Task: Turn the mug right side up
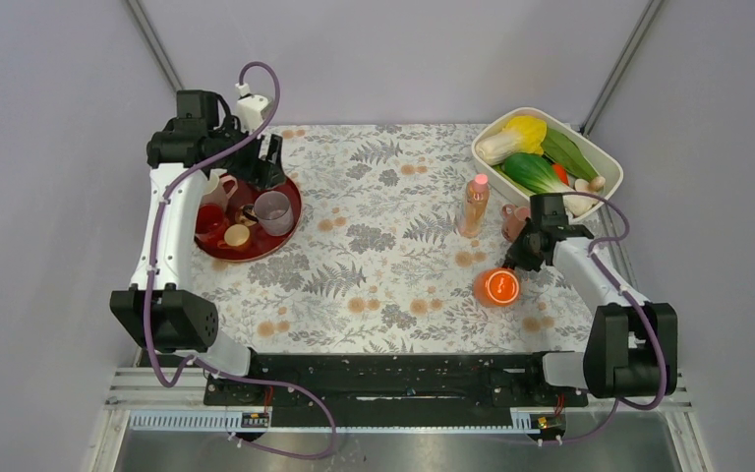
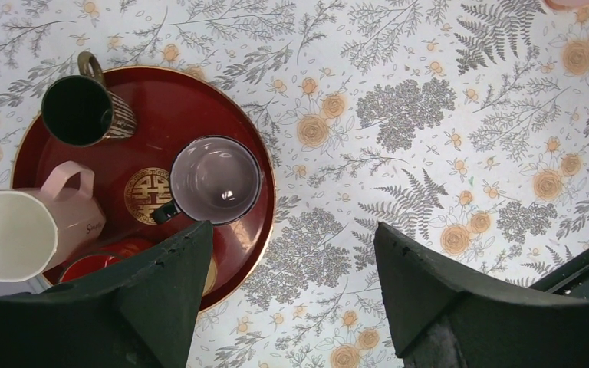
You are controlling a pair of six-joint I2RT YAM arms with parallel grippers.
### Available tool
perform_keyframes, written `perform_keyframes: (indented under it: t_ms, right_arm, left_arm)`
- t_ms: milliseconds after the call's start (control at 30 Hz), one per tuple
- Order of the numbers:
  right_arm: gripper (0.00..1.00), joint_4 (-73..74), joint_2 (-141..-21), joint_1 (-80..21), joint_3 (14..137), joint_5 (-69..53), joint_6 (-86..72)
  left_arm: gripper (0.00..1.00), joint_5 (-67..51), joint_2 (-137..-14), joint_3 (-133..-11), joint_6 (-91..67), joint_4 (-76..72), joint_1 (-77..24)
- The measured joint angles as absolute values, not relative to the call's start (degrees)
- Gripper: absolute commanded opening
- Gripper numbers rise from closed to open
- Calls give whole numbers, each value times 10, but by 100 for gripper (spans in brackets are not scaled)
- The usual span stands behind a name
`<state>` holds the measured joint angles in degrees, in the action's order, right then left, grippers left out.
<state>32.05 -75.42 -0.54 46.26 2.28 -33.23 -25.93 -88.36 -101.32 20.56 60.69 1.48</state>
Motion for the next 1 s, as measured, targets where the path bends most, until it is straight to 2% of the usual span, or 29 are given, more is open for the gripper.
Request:
perform_keyframes:
  t_ms: [367, 733, 1000]
  right_arm:
    - [0, 244, -729, -167, 458, -59, -340]
    - [0, 139, -719, -304, 471, -108, -378]
    - [0, 79, -714, -342, 526, -117, -394]
  left_arm:
    - [80, -323, -881, -966, 183, 608, -14]
    - [86, -554, -864, -772, 93, 551, -147]
    - [87, -636, -878, -752, -35, 423, -185]
